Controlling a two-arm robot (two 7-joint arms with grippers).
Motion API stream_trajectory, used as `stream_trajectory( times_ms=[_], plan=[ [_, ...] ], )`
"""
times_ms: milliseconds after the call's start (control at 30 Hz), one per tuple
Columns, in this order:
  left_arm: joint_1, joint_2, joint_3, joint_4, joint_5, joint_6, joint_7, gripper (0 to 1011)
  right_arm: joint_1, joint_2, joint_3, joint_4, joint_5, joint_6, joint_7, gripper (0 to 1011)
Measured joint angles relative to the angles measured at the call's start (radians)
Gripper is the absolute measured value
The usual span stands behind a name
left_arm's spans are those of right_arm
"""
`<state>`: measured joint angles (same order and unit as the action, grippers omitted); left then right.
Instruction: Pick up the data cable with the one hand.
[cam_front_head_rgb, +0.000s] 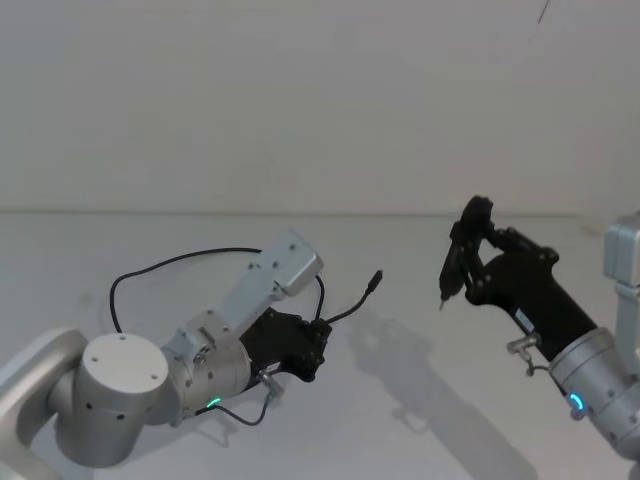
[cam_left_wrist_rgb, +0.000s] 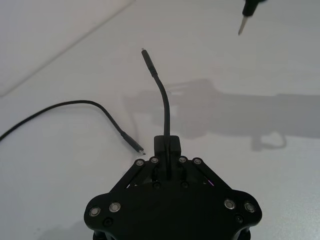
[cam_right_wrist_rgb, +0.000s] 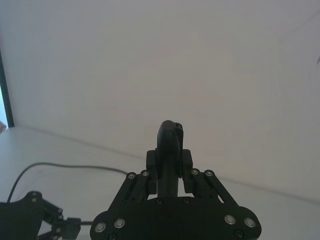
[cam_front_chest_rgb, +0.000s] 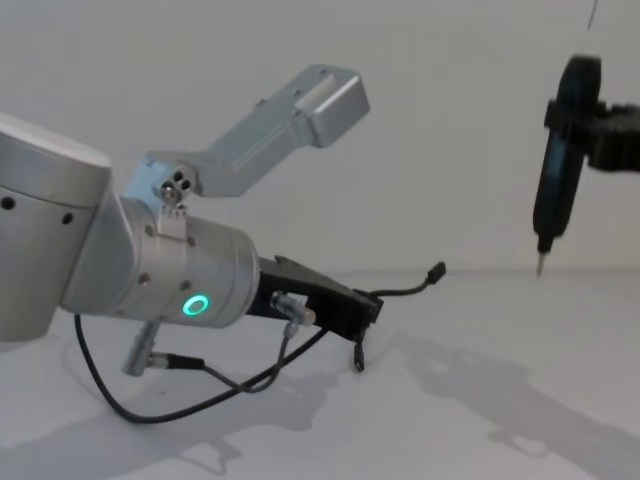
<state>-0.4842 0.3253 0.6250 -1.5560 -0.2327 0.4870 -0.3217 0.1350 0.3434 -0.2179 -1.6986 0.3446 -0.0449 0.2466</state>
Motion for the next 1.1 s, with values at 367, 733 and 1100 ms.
stream_trajectory(
  times_ms=[367,733,1100],
  plan=[
    [0.022,0.013,-0.019,-0.03,0.002,-0.02,0.014,39,0.054,-0.004,0.026,0.02,0.019,-0.052,0.049,279],
    [0.016,0.028,-0.012,-0.029,0.009,-0.062,-0.033,39,0.1,-0.022,0.037,0.067,0.064,-0.093,0.102,279],
    [-0.006,0.059,0.009,-0.025,0.029,-0.142,-0.112,39,0.124,-0.023,0.034,0.109,0.127,-0.107,0.165,279]
  ],
)
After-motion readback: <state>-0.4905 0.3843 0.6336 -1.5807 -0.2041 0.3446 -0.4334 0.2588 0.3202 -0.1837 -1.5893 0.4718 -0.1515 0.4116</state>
